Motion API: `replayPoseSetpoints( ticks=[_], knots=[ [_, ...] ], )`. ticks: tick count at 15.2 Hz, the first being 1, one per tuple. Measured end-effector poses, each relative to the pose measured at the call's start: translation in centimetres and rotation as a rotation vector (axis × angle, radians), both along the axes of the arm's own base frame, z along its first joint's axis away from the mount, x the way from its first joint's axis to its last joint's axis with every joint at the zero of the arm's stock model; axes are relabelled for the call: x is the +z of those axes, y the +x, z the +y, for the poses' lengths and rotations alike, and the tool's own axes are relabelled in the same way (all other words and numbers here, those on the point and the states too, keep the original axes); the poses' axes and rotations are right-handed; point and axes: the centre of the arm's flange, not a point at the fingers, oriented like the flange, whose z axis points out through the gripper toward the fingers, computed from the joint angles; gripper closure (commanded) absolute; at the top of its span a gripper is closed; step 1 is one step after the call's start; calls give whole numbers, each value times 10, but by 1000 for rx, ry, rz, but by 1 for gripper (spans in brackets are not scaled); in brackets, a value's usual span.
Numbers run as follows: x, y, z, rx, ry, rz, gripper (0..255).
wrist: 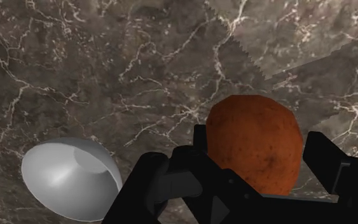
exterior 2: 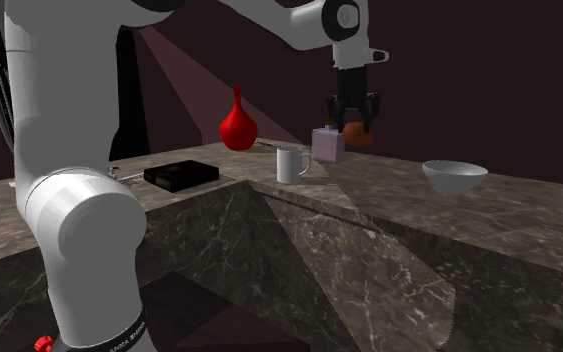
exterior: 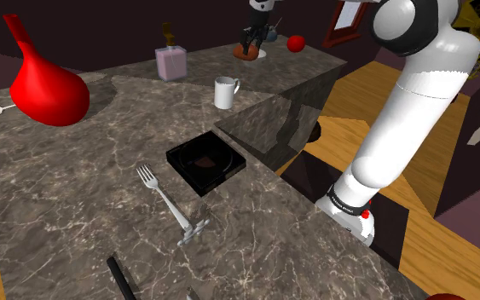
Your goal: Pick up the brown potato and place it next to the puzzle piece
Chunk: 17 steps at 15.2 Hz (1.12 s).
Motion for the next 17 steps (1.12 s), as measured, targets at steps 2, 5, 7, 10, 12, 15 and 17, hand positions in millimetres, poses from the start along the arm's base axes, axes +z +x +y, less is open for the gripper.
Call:
replayPoseSetpoints(
  ticks=[2,5,7,10,12,15,17],
  knots=[
    [8,0,1,0,0,0,255],
    [13,-16,22,0,0,1,255],
    [14,-33,42,1,0,0,255],
    [13,-57,74,1,1,1,255],
    [13,-74,95,1,1,0,255],
    [10,-99,124,1,1,0,255],
    [11,-115,145,1,1,1,255]
  ],
)
